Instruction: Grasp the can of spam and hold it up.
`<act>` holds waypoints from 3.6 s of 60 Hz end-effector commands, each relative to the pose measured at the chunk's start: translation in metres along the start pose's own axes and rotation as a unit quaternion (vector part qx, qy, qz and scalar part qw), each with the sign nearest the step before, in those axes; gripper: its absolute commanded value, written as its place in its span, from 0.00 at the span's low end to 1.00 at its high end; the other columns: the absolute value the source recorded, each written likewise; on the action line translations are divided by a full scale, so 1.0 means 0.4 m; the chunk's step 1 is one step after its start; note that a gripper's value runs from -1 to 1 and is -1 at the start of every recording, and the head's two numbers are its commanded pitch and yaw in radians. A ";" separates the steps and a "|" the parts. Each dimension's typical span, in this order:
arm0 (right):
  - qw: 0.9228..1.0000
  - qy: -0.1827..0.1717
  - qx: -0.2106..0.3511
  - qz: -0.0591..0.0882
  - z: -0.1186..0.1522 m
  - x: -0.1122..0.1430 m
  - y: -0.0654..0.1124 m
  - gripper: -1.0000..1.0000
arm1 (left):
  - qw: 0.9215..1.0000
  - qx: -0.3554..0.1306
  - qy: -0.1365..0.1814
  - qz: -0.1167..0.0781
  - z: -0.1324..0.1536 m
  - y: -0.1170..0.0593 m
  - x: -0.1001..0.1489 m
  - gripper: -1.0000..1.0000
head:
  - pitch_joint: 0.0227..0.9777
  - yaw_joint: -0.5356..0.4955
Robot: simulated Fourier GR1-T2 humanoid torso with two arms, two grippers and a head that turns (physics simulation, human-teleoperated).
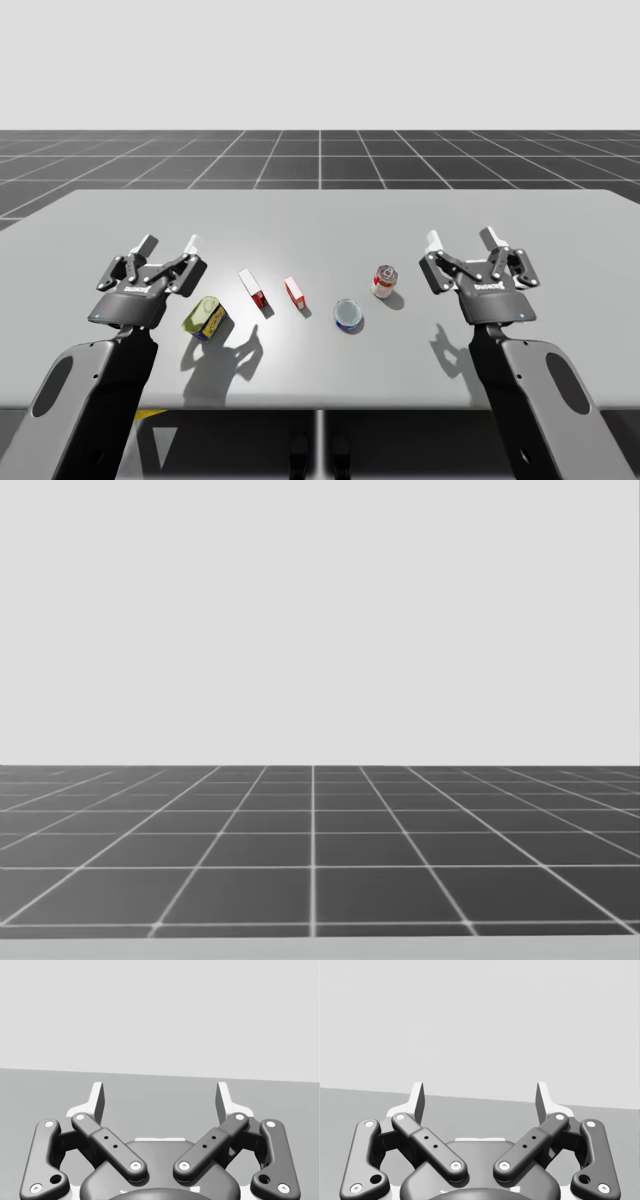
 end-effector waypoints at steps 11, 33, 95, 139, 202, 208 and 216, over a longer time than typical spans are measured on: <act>1.000 0.003 0.016 -0.009 0.002 0.004 -0.001 0.00 | 1.000 0.000 0.000 -0.002 0.000 0.000 -0.001 0.00 | 0.05 0.50; 1.000 -0.001 0.008 0.006 -0.001 0.001 -0.002 0.00 | 1.000 0.000 0.004 -0.003 -0.002 0.003 -0.005 0.00 | 0.31 0.51; 0.999 0.016 0.023 0.021 0.003 -0.012 0.025 0.00 | 1.000 0.002 0.013 -0.009 -0.008 0.006 -0.004 0.00 | 0.88 0.93; 0.999 0.023 0.024 0.031 -0.002 -0.031 0.029 0.00 | 0.987 -0.084 0.140 0.004 0.208 0.043 0.072 0.00 | 0.88 0.94; 0.999 0.013 0.013 0.046 -0.005 -0.027 0.015 0.00 | 0.969 -0.082 0.231 -0.024 0.272 0.048 -0.170 0.00 | 0.89 0.91; 0.999 0.013 0.013 0.047 -0.005 -0.027 0.015 0.00 | 0.969 -0.082 0.233 -0.027 0.252 0.039 -0.175 0.00 | 0.89 0.91; 0.999 0.011 0.012 0.047 -0.005 -0.025 0.013 0.00 | 0.967 -0.079 0.239 -0.030 0.223 0.031 -0.184 0.00 | 0.89 0.90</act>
